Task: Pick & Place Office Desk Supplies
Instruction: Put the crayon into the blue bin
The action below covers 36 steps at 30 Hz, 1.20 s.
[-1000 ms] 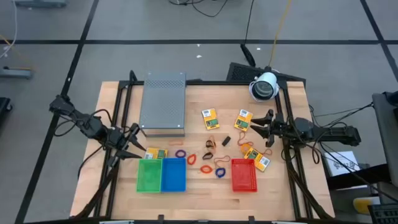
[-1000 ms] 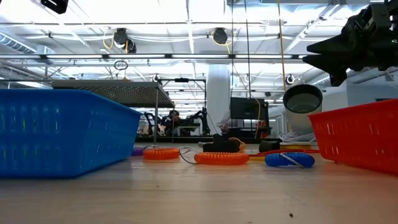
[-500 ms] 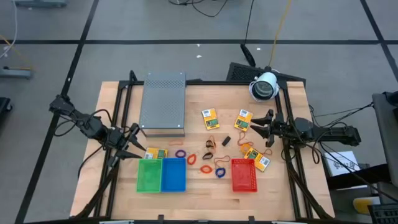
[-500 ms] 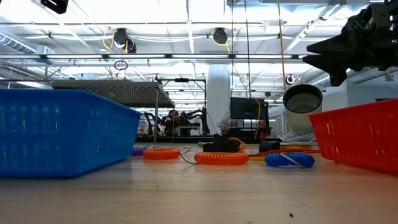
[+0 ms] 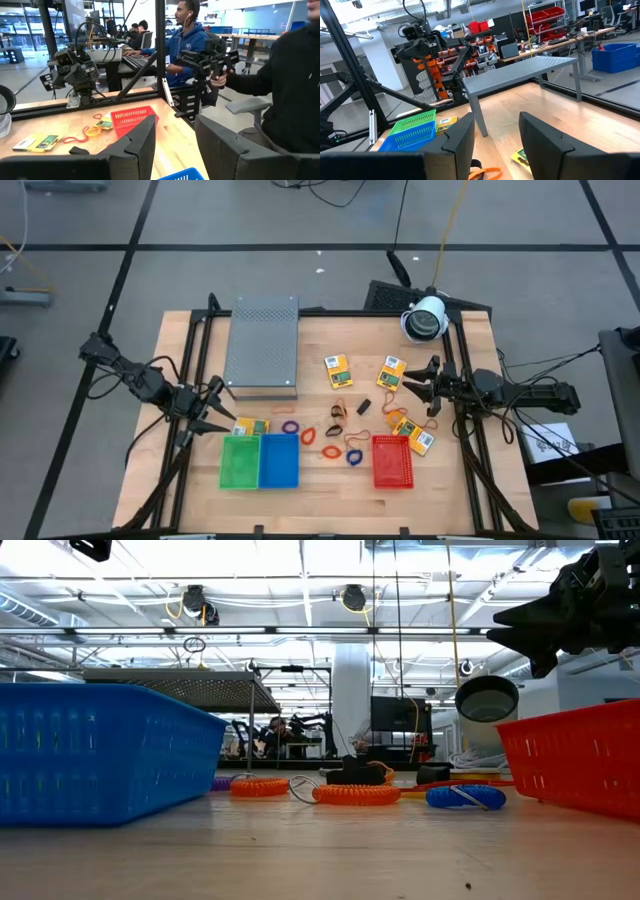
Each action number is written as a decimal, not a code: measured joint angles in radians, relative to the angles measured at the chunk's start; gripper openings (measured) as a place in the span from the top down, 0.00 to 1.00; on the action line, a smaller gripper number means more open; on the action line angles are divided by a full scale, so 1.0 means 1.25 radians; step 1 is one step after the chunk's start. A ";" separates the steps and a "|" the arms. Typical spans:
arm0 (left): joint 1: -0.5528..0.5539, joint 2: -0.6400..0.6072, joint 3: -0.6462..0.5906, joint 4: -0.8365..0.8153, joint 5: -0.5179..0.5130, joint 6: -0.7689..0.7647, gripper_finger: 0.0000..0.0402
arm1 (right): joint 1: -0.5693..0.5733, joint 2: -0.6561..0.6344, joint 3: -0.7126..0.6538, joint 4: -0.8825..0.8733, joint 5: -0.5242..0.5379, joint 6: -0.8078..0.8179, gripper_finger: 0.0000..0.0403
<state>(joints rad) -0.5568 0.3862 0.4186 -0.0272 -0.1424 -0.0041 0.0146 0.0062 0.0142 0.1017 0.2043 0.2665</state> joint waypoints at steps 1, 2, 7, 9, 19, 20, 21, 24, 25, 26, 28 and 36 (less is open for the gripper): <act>0.000 0.000 0.000 0.000 0.000 -0.001 0.64 | 0.000 0.000 0.000 0.000 0.000 0.000 0.64; 0.000 0.000 0.000 0.000 0.000 0.002 0.64 | 0.000 0.000 0.000 0.000 0.000 -0.001 0.64; 0.001 0.000 0.000 0.000 0.000 0.033 0.64 | 0.000 0.000 0.000 0.000 0.000 -0.013 0.64; 0.001 0.000 0.000 0.001 0.000 0.043 0.64 | 0.000 0.000 0.000 0.000 0.001 -0.014 0.64; 0.001 0.000 0.000 0.001 0.001 0.037 0.64 | 0.000 0.000 0.000 0.000 0.001 -0.020 0.64; 0.001 0.000 0.000 0.001 0.001 0.036 0.64 | 0.000 0.000 0.000 0.000 0.002 -0.020 0.64; 0.001 0.000 0.000 0.001 0.001 0.038 0.64 | 0.000 0.000 0.000 0.000 0.002 -0.020 0.64; 0.001 0.000 0.000 0.001 0.001 0.041 0.64 | 0.000 0.000 0.000 0.000 0.002 -0.020 0.64; 0.001 0.000 0.000 0.001 0.001 0.041 0.64 | 0.000 0.000 0.000 0.000 0.002 -0.020 0.64; 0.001 0.000 0.000 0.001 0.001 0.041 0.64 | 0.000 0.000 0.000 0.000 0.002 -0.020 0.64; 0.001 0.000 0.000 0.001 0.001 0.041 0.64 | 0.000 0.000 0.000 0.000 0.002 -0.020 0.64; 0.001 0.000 0.000 0.002 0.001 0.041 0.64 | 0.000 0.000 0.000 0.000 0.002 -0.020 0.64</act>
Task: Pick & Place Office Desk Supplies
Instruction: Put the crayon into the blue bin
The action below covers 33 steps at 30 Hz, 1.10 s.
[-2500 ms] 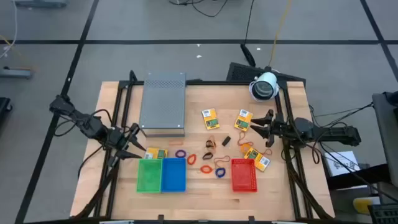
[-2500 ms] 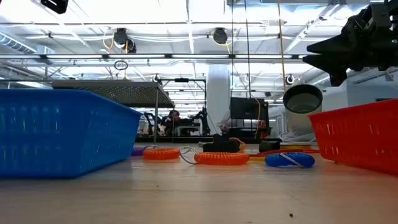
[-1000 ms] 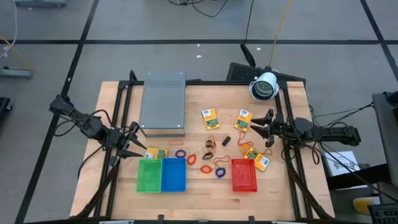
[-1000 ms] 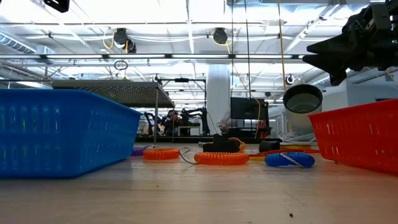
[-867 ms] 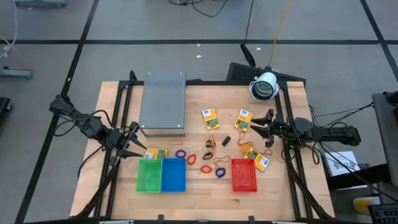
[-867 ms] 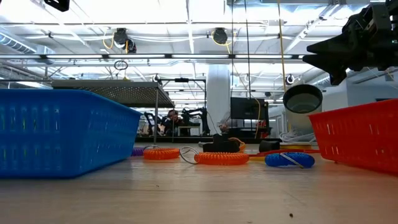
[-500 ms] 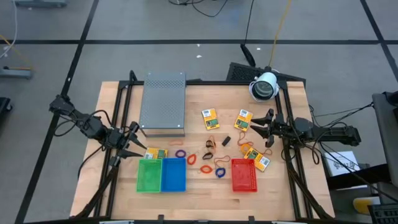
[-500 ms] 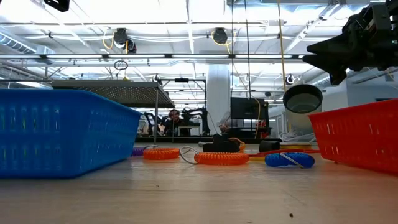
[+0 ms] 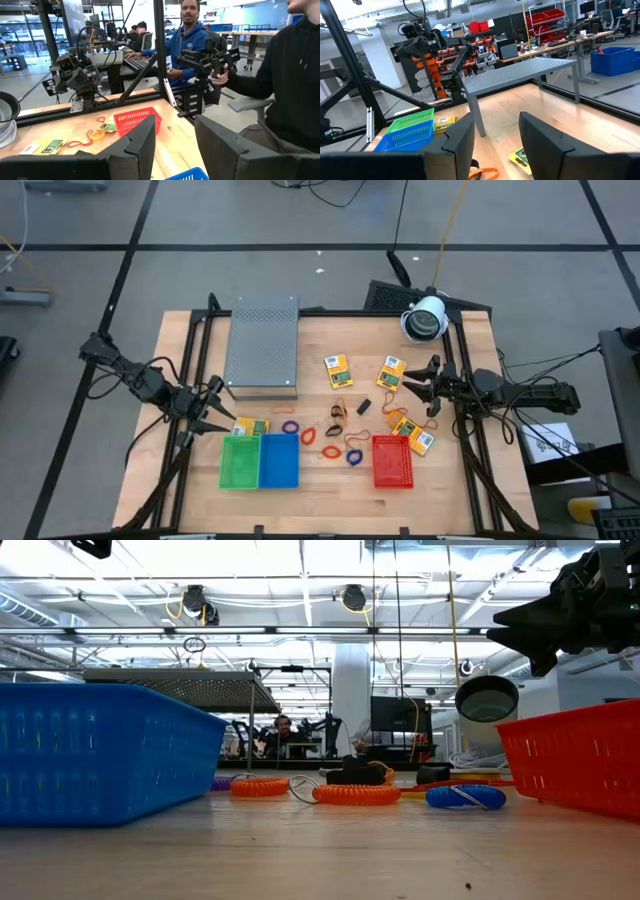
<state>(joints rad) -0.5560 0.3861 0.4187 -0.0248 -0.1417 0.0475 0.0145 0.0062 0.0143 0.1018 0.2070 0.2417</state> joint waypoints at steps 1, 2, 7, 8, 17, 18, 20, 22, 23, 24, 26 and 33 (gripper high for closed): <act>0.000 0.000 0.000 0.000 0.000 0.000 0.64 | 0.000 0.000 0.000 0.001 0.000 0.000 0.64; 0.000 0.000 0.000 0.000 0.000 0.000 0.64 | 0.000 0.000 0.000 0.004 0.000 0.000 0.64; 0.000 0.000 0.000 0.000 0.000 -0.004 0.64 | 0.000 0.000 0.000 0.005 0.000 -0.011 0.64; 0.000 0.000 0.000 0.000 0.000 -0.008 0.64 | 0.000 0.000 0.000 0.005 0.000 -0.024 0.64; 0.000 0.016 0.000 0.002 -0.038 -0.025 0.64 | 0.000 0.006 0.002 0.199 -0.008 -0.063 0.64; 0.000 0.020 0.000 0.003 -0.061 -0.028 0.64 | 0.000 0.012 0.006 0.203 -0.024 -0.063 0.64; 0.000 0.033 0.000 0.013 -0.119 -0.043 0.64 | 0.000 0.035 0.018 0.198 -0.049 -0.063 0.64; 0.006 0.047 0.000 0.016 -0.163 -0.061 0.64 | 0.000 0.072 0.035 0.198 -0.062 -0.059 0.64; 0.012 0.055 0.000 0.015 -0.171 -0.067 0.64 | 0.000 0.097 0.047 0.196 -0.064 -0.059 0.64; 0.018 0.062 0.000 0.015 -0.174 -0.068 0.64 | 0.000 0.127 0.057 0.193 -0.065 -0.060 0.64; 0.033 0.078 0.000 0.018 -0.175 -0.067 0.64 | 0.000 0.196 0.096 0.158 -0.064 -0.073 0.64; 0.106 0.121 0.000 0.022 -0.248 -0.064 0.64 | 0.000 0.487 0.307 0.023 -0.065 -0.145 0.64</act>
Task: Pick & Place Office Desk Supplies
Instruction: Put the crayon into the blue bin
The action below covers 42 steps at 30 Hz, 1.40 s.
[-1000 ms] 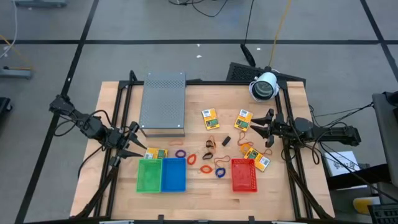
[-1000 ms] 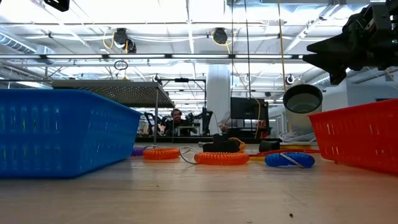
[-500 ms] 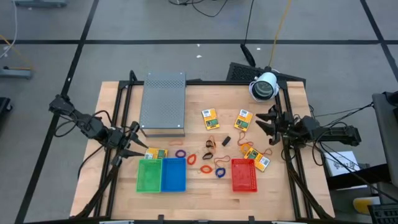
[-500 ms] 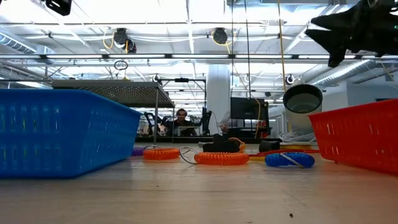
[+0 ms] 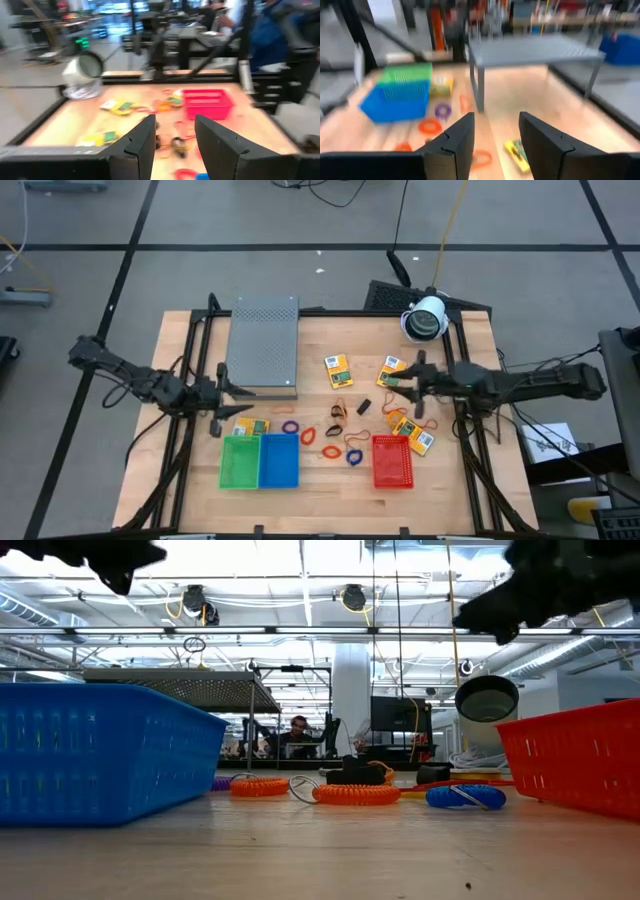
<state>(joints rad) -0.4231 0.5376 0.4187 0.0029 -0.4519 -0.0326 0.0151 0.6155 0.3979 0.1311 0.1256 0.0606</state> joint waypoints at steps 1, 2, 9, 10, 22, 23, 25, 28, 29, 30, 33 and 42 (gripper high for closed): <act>0.012 0.006 0.000 0.000 -0.016 0.000 0.64 | 0.000 0.041 0.037 -0.026 0.000 -0.007 0.64; 0.023 0.012 0.000 -0.001 -0.026 0.001 0.64 | 0.000 0.080 0.076 -0.055 0.000 -0.019 0.64; 0.090 0.047 0.000 -0.002 -0.046 0.004 0.64 | 0.000 0.330 0.275 -0.194 0.002 -0.128 0.64; 0.098 0.050 0.000 -0.005 -0.046 0.005 0.64 | 0.000 0.358 0.295 -0.207 0.001 -0.143 0.64; 0.152 0.057 0.000 0.090 -0.046 0.107 0.64 | -0.011 0.619 0.357 -0.244 0.053 -0.208 0.63; 0.152 0.057 0.000 0.106 -0.046 0.129 0.64 | -0.012 0.630 0.357 -0.243 0.075 -0.209 0.63; 0.151 0.057 0.000 0.136 -0.046 0.173 0.64 | -0.012 0.653 0.357 -0.228 0.108 -0.216 0.61; 0.151 0.057 0.000 0.180 -0.046 0.219 0.64 | -0.013 0.684 0.357 -0.207 0.111 -0.233 0.58; 0.152 0.057 0.000 0.192 -0.046 0.230 0.64 | -0.013 0.694 0.357 -0.191 0.109 -0.235 0.57; 0.152 0.057 0.000 0.204 -0.046 0.242 0.64 | -0.013 0.707 0.357 -0.173 0.109 -0.239 0.57; 0.152 0.057 0.000 0.239 -0.046 0.260 0.64 | -0.013 0.735 0.356 -0.166 0.108 -0.253 0.56; 0.151 0.057 0.000 0.280 -0.048 0.271 0.64 | -0.049 0.776 0.357 -0.113 0.108 -0.247 0.60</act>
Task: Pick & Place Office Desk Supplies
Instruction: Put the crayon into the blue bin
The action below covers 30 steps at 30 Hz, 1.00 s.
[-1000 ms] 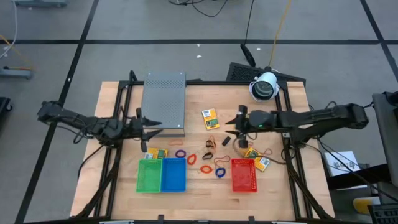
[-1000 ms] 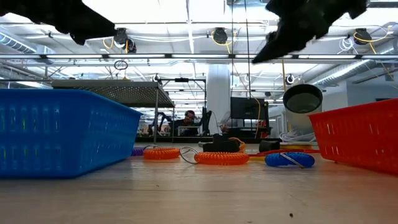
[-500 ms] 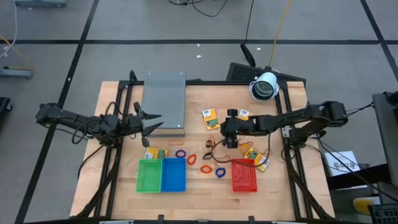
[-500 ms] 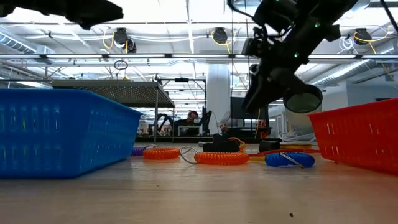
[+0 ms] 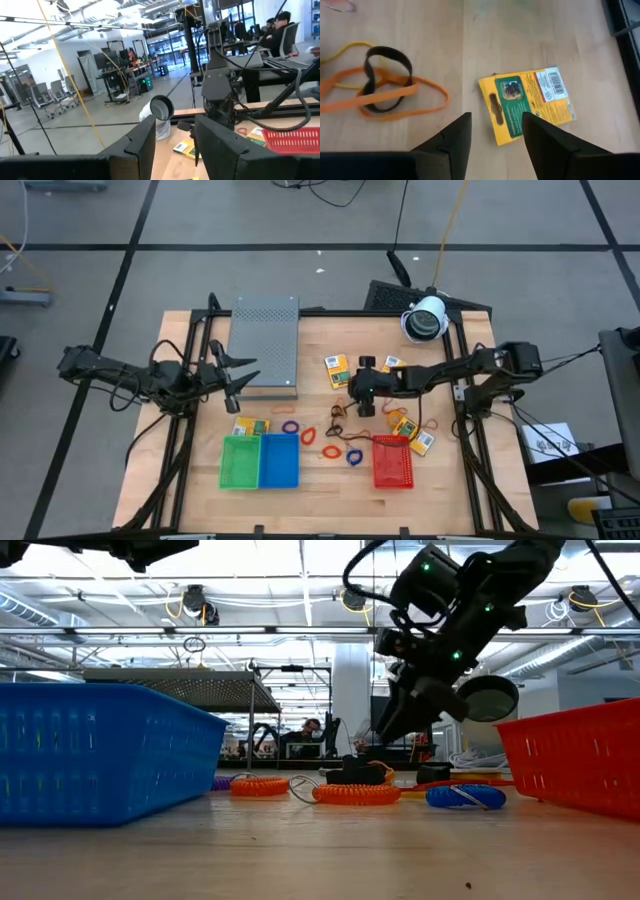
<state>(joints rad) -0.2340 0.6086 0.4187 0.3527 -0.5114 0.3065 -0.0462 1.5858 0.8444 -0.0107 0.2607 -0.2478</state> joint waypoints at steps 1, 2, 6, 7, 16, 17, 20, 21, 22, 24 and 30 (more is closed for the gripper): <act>0.000 0.000 0.000 0.000 -0.004 0.000 0.64 | -0.004 0.001 0.000 -0.006 0.000 0.000 0.60; 0.000 0.000 0.000 0.001 -0.007 0.000 0.64 | -0.007 0.001 -0.001 -0.012 -0.001 0.000 0.60; 0.000 0.000 0.000 0.000 -0.011 0.001 0.64 | -0.019 0.010 0.000 0.001 0.000 0.000 0.59; 0.000 0.000 0.000 0.001 -0.011 0.001 0.64 | -0.021 0.015 0.000 -0.001 -0.001 0.000 0.59; 0.000 0.000 0.000 -0.002 -0.012 0.003 0.64 | -0.027 0.063 -0.001 0.048 -0.003 -0.004 0.60; 0.000 0.000 0.000 -0.002 -0.012 0.002 0.64 | -0.027 0.072 0.001 0.061 -0.003 -0.005 0.59; 0.000 0.000 0.000 -0.002 -0.012 -0.001 0.64 | -0.027 0.094 -0.002 0.062 -0.002 -0.009 0.59; 0.000 0.000 0.000 -0.002 -0.012 -0.001 0.64 | -0.027 0.106 -0.002 0.079 -0.003 -0.010 0.59; 0.000 0.000 0.000 -0.002 -0.012 -0.001 0.64 | -0.027 0.115 -0.001 0.095 -0.003 -0.015 0.59; 0.000 0.000 0.000 -0.002 -0.012 -0.001 0.64 | -0.027 0.122 -0.001 0.097 -0.002 -0.027 0.59; 0.001 0.000 0.000 -0.003 -0.012 -0.010 0.64 | -0.026 0.155 0.000 0.131 -0.001 -0.049 0.60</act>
<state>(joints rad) -0.2329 0.6086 0.4187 0.3485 -0.5270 0.2939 -0.0792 1.7798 0.8444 0.1527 0.2597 -0.3096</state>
